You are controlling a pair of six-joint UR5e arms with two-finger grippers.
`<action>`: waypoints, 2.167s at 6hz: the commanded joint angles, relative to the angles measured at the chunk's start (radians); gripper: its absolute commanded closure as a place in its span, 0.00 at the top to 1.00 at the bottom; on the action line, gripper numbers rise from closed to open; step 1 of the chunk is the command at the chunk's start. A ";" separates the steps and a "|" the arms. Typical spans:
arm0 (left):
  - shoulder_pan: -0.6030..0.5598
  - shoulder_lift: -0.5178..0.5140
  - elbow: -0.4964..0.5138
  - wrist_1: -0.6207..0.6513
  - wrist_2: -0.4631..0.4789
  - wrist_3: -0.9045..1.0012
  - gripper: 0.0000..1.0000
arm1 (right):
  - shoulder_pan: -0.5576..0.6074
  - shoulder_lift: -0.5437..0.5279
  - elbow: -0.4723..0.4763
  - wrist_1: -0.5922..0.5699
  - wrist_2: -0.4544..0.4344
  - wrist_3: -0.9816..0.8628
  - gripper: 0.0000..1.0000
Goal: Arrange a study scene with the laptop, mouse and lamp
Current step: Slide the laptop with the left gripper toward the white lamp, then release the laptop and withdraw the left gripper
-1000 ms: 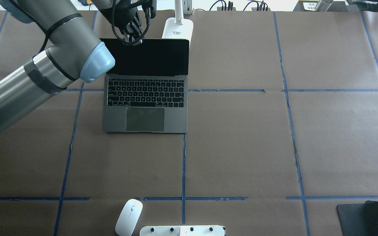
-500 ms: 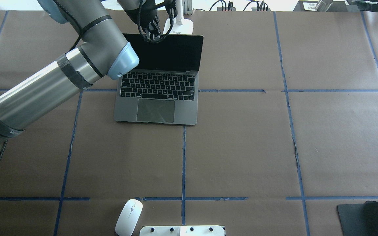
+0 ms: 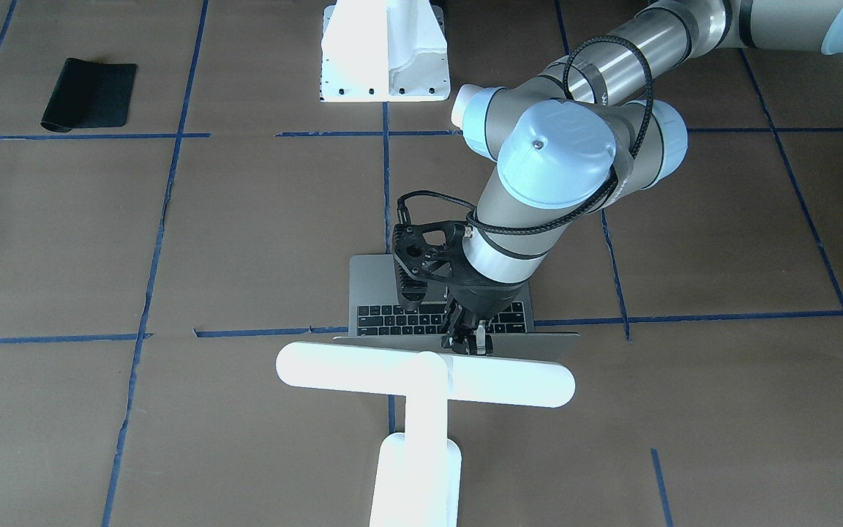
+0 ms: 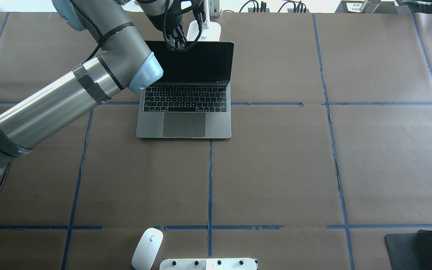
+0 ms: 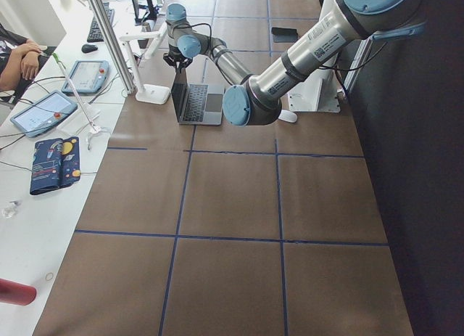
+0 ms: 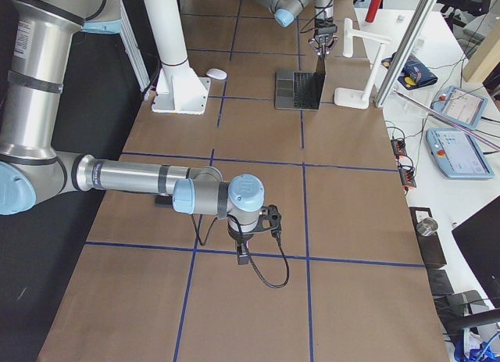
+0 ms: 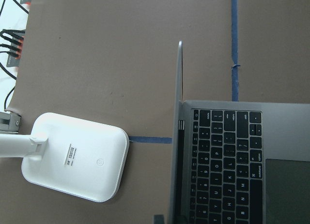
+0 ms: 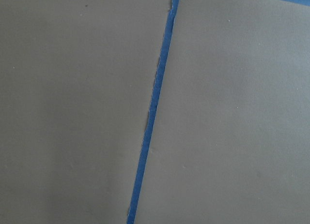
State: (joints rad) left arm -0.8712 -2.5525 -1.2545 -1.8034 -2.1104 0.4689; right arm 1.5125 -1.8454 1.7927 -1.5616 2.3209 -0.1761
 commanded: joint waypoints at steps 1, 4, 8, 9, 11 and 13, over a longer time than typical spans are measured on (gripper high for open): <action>-0.006 0.006 -0.022 0.004 0.000 -0.003 0.37 | 0.000 0.000 0.000 0.000 0.000 0.000 1.00; -0.083 0.047 -0.092 0.013 -0.037 0.007 0.37 | 0.000 0.000 0.000 0.001 0.000 0.000 1.00; -0.176 0.424 -0.380 0.015 -0.088 0.130 0.53 | 0.000 0.000 0.000 0.002 -0.001 0.000 1.00; -0.216 0.498 -0.420 0.039 -0.136 0.160 0.52 | 0.000 0.000 0.002 0.003 -0.001 -0.002 1.00; -0.297 0.531 -0.501 0.413 -0.246 0.145 0.93 | 0.000 -0.002 0.004 0.003 -0.001 -0.003 1.00; -0.342 0.599 -0.523 0.558 -0.244 -0.003 1.00 | 0.000 -0.002 0.004 0.003 -0.001 -0.003 1.00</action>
State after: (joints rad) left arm -1.1936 -1.9931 -1.7652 -1.3014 -2.3529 0.5384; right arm 1.5125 -1.8468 1.7961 -1.5585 2.3194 -0.1793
